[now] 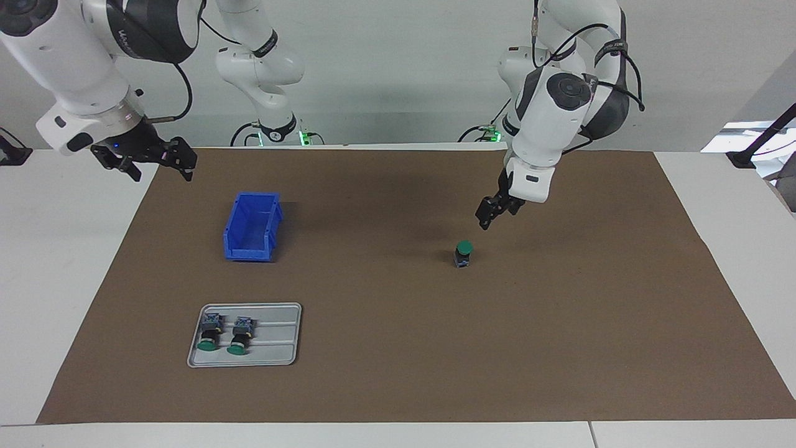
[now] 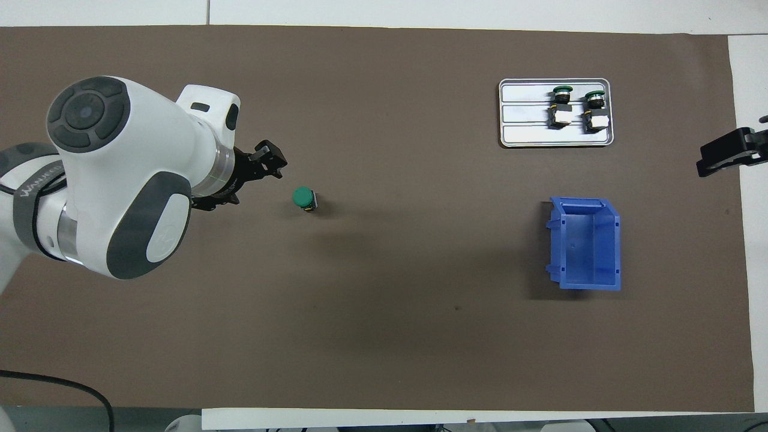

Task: Place and press button with both arms

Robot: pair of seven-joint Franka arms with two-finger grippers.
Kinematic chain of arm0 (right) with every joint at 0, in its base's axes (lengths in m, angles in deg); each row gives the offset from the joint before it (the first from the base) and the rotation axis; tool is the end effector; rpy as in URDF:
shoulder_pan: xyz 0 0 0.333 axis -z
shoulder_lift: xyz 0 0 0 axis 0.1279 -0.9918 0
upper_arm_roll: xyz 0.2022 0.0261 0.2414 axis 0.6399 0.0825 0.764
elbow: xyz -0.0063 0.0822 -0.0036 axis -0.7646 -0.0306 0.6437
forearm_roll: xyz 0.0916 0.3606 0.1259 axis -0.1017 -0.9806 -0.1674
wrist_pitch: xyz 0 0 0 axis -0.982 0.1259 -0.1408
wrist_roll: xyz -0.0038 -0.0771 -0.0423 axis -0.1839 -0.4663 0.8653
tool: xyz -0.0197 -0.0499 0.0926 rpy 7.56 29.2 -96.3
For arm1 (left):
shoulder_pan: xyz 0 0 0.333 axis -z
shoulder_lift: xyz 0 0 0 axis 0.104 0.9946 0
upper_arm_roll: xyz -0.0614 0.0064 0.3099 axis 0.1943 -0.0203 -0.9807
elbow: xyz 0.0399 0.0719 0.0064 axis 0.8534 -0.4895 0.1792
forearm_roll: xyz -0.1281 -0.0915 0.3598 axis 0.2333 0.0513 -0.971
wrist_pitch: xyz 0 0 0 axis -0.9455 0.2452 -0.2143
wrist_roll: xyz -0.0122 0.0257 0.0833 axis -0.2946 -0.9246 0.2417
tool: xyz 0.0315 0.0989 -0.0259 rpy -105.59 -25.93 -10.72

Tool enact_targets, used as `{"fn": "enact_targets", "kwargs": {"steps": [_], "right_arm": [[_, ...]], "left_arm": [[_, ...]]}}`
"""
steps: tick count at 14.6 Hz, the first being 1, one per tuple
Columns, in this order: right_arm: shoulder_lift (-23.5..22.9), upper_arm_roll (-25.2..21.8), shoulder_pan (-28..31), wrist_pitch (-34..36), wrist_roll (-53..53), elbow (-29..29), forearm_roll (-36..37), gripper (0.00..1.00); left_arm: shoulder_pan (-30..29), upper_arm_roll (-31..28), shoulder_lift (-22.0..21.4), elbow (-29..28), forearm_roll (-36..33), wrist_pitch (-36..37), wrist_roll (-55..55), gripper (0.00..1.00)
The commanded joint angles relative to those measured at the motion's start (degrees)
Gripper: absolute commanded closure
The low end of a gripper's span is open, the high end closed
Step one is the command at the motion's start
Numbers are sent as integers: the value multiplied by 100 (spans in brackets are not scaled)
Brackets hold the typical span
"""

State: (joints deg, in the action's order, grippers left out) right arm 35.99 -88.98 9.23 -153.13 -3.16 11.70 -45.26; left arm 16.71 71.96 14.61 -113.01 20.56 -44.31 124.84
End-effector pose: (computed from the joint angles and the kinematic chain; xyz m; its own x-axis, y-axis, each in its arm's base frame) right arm 0.5602 -0.0529 0.6073 0.9904 0.0178 -0.1373 0.0254 -0.9982 0.0538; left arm 0.5093 -0.2777 0.4754 0.9211 0.3864 -0.0470 0.3892 -0.9169 0.0881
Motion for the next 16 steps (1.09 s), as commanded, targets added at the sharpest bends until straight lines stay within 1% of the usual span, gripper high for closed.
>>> {"fn": "enact_targets", "kwargs": {"steps": [1,2,3,5,6,10,13,16], "right_arm": [[120,30,58,11,-63,138,-99,0],[120,30,58,11,-63,138,-99,0],[120,30,58,11,-63,138,-90,0],[120,30,58,11,-63,138,-90,0],[120,30,58,11,-63,138,-90,0],[120,30,58,11,-63,138,-90,0],[120,30,58,11,-63,138,-90,0],[120,30,58,11,-63,138,-90,0]], "left_arm": [[210,-23,359,143,-50,40,-88,76],[254,-14,464,213,-50,22,-97,87],[324,-23,578,292,-68,-4,-105,92],[438,-31,825,301,-103,-231,-106,97],[430,-23,834,301,-112,-233,-114,99],[403,-32,861,214,-112,-355,-280,100],[430,-32,992,179,-112,-619,-273,100],[439,-32,984,38,-112,-839,-290,100]]}}
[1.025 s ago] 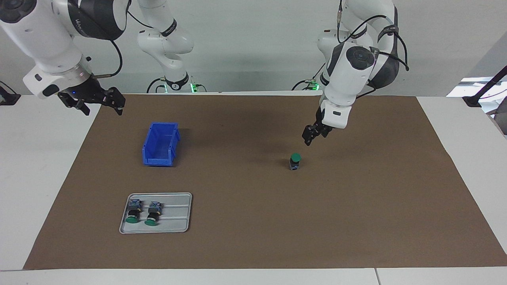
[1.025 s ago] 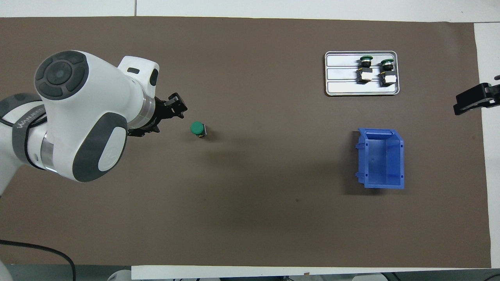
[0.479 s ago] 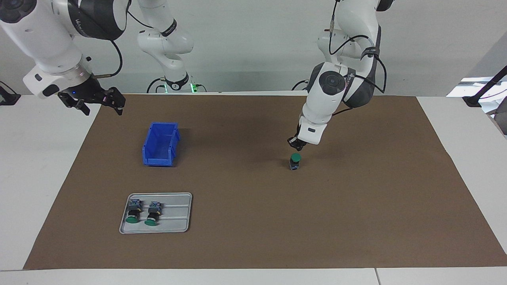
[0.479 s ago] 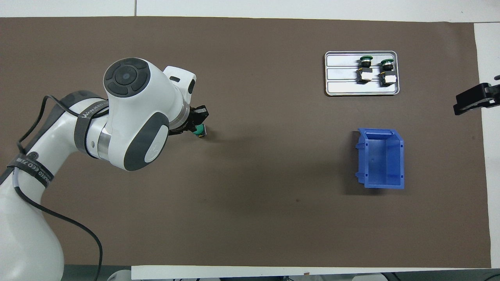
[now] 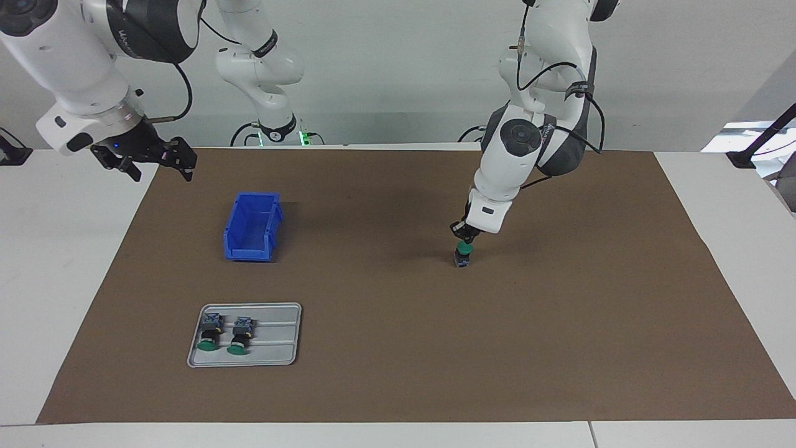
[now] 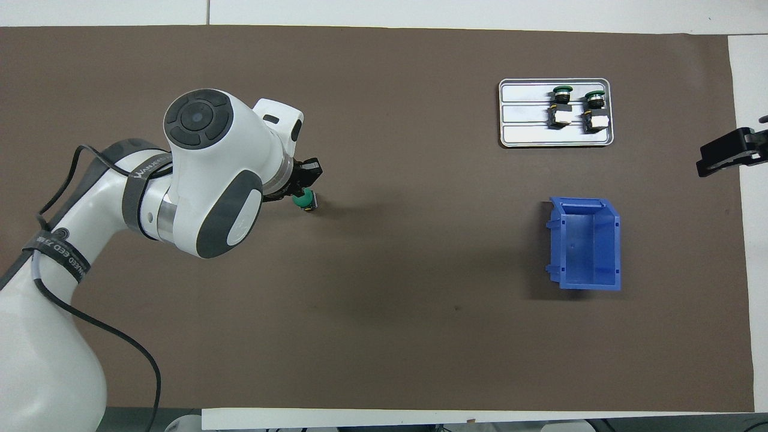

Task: Place and press button with both arms

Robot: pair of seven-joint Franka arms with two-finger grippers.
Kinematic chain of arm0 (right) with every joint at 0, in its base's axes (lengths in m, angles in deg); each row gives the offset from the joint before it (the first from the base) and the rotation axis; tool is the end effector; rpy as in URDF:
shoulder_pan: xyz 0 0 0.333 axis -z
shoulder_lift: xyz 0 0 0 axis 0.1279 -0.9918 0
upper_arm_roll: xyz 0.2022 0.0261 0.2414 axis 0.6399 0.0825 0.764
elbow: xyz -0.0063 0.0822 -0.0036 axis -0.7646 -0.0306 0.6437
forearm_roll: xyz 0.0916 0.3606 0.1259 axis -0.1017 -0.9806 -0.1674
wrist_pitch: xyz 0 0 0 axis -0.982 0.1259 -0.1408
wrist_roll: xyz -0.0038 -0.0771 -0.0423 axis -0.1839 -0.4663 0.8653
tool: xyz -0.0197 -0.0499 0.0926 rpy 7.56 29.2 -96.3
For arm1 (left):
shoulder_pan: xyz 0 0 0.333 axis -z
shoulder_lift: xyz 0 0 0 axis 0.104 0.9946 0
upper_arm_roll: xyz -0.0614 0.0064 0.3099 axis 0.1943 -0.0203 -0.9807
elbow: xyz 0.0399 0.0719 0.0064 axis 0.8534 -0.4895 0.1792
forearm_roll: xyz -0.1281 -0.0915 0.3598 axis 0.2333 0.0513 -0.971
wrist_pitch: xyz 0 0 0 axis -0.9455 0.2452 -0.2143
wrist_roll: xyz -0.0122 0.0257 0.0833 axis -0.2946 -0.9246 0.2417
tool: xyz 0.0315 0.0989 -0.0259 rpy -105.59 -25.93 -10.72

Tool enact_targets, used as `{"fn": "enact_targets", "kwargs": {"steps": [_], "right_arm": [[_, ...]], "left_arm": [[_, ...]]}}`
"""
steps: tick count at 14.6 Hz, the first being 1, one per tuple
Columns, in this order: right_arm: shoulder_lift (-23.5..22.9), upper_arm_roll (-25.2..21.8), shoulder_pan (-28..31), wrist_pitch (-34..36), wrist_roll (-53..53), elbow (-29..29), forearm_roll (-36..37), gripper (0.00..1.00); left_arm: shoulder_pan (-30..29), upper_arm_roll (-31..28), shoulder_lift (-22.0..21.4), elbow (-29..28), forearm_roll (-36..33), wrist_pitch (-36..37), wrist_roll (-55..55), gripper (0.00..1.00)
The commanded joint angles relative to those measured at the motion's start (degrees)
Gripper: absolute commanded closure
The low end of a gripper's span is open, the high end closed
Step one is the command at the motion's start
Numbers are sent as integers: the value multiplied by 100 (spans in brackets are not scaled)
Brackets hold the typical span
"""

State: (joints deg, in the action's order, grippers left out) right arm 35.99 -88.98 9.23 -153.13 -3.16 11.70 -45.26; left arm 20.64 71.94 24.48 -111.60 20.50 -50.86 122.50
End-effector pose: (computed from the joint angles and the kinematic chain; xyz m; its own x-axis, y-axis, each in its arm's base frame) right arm 0.5602 -0.0529 0.6073 0.9904 0.0178 -0.1373 0.0254 -0.9982 0.0538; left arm 0.5203 -0.3271 0.3947 0.9527 0.2951 -0.0730 0.3002 -0.9512 0.0717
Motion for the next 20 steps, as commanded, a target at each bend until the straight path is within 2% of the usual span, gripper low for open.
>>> {"fn": "enact_targets", "kwargs": {"steps": [1,13,16,20], "right_arm": [[120,30,58,11,-63,138,-90,0],[120,30,58,11,-63,138,-90,0],[120,30,58,11,-63,138,-90,0],[120,30,58,11,-63,138,-99,0]], "left_arm": [[46,-30,14,-121,-105,-202,-56,100],[46,-12,67,-464,-88,-448,-82,100],[46,-12,102,-648,-70,-808,-91,100],[46,-12,102,-632,-53,-730,-91,99]]}}
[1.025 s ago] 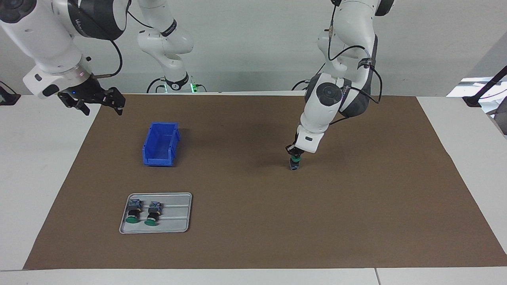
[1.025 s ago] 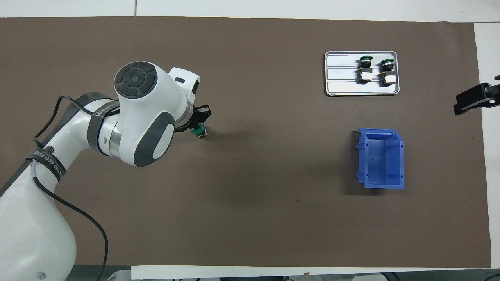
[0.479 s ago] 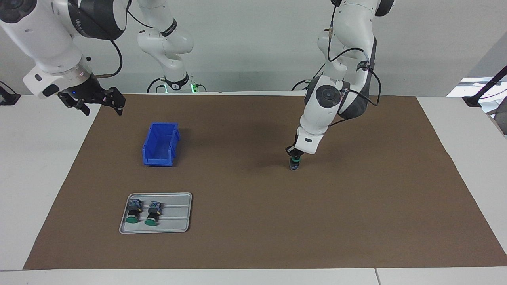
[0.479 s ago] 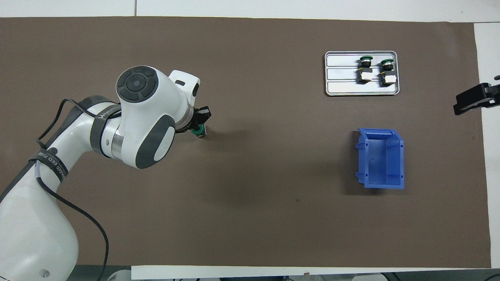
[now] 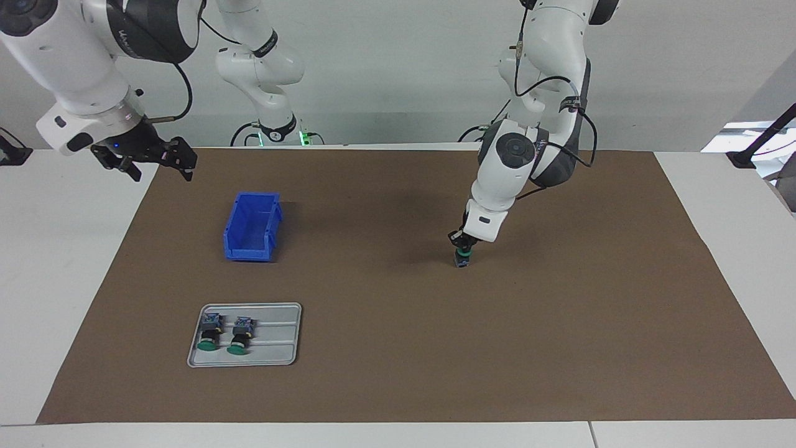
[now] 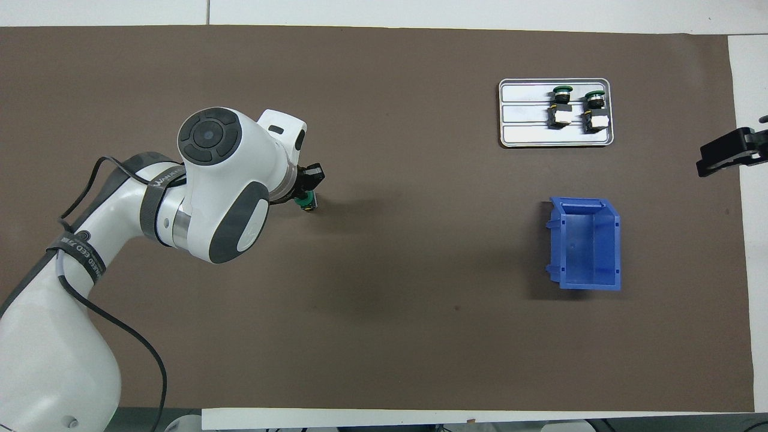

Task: Place and press button with both arms

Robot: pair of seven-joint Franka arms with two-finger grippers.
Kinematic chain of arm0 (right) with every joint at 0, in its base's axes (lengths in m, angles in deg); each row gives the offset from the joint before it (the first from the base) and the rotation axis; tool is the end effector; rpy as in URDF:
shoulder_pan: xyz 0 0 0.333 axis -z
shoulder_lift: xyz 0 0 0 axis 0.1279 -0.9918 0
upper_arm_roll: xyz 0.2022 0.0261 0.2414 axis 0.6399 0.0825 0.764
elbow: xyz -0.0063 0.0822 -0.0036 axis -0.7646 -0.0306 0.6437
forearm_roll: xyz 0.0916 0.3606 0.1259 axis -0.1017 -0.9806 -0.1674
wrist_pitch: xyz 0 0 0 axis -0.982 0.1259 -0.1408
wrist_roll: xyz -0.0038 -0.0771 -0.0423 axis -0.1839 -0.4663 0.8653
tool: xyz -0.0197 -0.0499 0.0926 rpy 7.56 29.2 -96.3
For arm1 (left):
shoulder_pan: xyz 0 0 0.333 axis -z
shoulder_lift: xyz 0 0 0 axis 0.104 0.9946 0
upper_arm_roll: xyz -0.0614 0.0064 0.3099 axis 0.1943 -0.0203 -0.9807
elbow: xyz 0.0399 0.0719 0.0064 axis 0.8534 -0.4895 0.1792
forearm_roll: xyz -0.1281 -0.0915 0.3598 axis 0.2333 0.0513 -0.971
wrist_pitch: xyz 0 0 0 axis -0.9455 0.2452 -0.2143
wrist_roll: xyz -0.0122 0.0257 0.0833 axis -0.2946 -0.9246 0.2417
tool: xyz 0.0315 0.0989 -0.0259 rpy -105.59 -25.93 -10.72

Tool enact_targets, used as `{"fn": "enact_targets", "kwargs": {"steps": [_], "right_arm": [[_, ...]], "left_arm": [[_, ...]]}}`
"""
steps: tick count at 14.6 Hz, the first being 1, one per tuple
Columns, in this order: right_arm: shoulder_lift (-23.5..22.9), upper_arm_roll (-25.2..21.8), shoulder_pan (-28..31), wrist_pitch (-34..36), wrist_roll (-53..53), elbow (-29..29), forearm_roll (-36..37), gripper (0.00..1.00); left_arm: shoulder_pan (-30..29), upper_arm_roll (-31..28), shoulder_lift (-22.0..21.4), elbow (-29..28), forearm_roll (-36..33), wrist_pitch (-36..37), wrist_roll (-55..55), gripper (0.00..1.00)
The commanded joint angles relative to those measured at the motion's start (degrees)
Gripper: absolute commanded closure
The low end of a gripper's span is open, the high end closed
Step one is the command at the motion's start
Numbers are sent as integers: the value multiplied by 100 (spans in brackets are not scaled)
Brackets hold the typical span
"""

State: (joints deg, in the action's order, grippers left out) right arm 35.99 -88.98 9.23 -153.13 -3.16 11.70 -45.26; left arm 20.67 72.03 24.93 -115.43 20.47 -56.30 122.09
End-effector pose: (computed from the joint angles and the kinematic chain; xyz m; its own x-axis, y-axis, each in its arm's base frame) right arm 0.5602 -0.0529 0.6073 0.9904 0.0178 -0.1373 0.0254 -0.9982 0.0538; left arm 0.5152 -0.3246 0.3677 0.9543 0.2934 -0.0564 0.2973 -0.9510 0.0844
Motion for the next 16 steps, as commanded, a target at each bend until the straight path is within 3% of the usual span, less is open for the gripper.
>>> {"fn": "enact_targets", "kwargs": {"steps": [1,5,10,15,16], "right_arm": [[120,30,49,11,-63,138,-90,0],[120,30,58,11,-63,138,-90,0],[129,30,58,11,-63,138,-90,0],[120,30,58,11,-63,138,-90,0],[120,30,58,11,-63,138,-90,0]], "left_arm": [[34,-21,32,-196,-50,-176,-50,98],[-123,-65,-275,243,-50,437,-77,86],[-422,-92,-426,831,-85,1184,-120,31],[-1291,-101,-793,1053,-112,2072,-1428,1],[-1432,-101,-890,1052,-120,2265,-1665,1]]}}
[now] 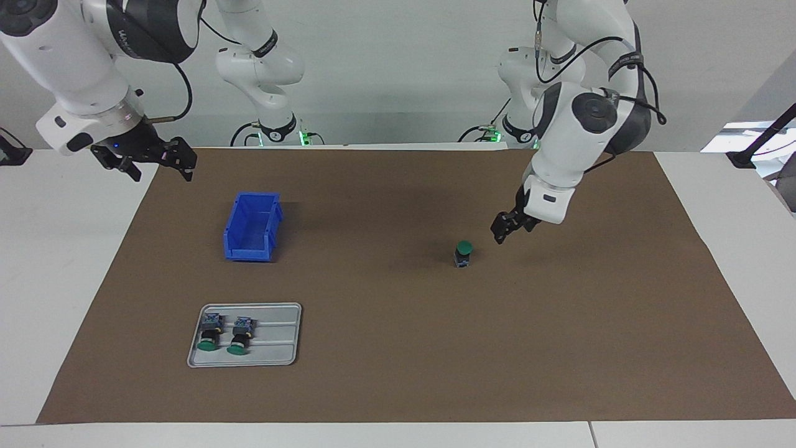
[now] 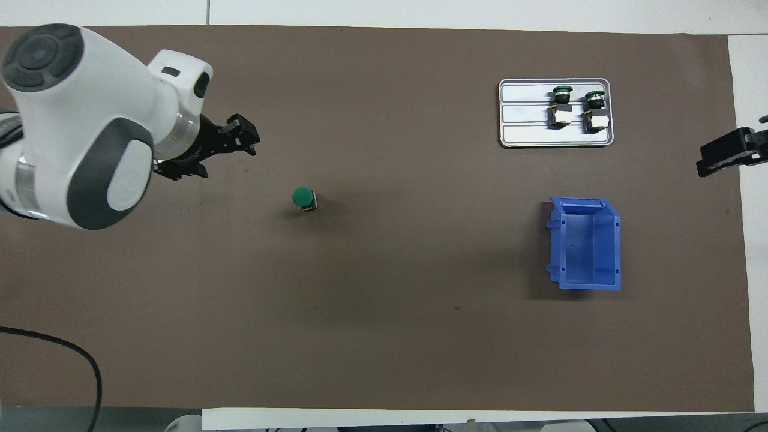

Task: Place and press button with both arms

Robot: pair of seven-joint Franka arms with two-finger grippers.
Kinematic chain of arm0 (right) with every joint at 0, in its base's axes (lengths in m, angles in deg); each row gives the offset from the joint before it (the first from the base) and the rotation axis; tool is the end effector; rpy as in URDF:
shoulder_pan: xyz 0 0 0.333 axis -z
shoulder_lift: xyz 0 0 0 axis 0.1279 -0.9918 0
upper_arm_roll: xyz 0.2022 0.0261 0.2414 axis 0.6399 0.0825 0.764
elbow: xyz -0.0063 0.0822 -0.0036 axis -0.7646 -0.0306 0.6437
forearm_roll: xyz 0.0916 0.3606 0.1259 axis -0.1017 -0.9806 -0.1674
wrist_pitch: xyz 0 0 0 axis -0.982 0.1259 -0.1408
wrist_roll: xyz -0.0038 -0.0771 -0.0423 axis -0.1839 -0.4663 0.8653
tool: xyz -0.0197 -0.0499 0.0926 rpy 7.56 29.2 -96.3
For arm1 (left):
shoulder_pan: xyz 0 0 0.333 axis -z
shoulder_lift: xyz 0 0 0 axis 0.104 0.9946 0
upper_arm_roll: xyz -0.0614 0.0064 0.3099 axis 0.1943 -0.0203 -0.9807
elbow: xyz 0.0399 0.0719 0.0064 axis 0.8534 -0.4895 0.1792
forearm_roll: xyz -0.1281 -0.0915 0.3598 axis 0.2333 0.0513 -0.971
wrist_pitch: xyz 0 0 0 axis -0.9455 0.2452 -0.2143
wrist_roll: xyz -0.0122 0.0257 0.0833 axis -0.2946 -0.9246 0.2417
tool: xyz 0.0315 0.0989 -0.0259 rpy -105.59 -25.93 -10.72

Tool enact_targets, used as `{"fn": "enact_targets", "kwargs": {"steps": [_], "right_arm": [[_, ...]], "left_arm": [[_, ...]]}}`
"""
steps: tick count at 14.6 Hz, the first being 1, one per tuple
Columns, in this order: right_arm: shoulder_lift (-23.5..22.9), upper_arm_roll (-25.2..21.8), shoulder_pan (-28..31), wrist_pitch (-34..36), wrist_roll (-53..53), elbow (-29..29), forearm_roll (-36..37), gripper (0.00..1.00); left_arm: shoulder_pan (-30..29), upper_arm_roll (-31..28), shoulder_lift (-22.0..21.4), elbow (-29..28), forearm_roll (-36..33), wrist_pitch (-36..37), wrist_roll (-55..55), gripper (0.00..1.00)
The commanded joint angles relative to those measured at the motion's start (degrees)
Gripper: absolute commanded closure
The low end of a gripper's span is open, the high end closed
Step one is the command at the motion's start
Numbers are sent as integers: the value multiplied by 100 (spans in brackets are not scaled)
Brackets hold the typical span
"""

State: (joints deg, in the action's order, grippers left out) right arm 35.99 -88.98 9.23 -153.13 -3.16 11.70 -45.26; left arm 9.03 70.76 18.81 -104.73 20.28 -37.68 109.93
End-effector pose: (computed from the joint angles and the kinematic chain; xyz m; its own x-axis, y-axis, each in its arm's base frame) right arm 0.5602 -0.0529 0.6073 0.9904 0.0178 -0.1373 0.0254 -0.9982 0.0538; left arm 0.5663 -0.2027 0.4911 0.9587 0.2782 -0.0601 0.2822 -0.9565 0.0741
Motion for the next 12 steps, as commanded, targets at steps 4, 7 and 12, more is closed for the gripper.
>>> {"fn": "enact_targets", "kwargs": {"steps": [4,7,12], "right_arm": [[120,30,58,11,-63,138,-90,0],[120,30,58,11,-63,138,-90,0],[129,30,49,11,-63,138,-90,0]], "left_arm": [[-682,17,-517,359,-372,1411,-1372,1],[-901,-18,-517,904,-541,2204,-1821,1],[-1096,-44,-429,1767,-541,3322,-2120,1]]}}
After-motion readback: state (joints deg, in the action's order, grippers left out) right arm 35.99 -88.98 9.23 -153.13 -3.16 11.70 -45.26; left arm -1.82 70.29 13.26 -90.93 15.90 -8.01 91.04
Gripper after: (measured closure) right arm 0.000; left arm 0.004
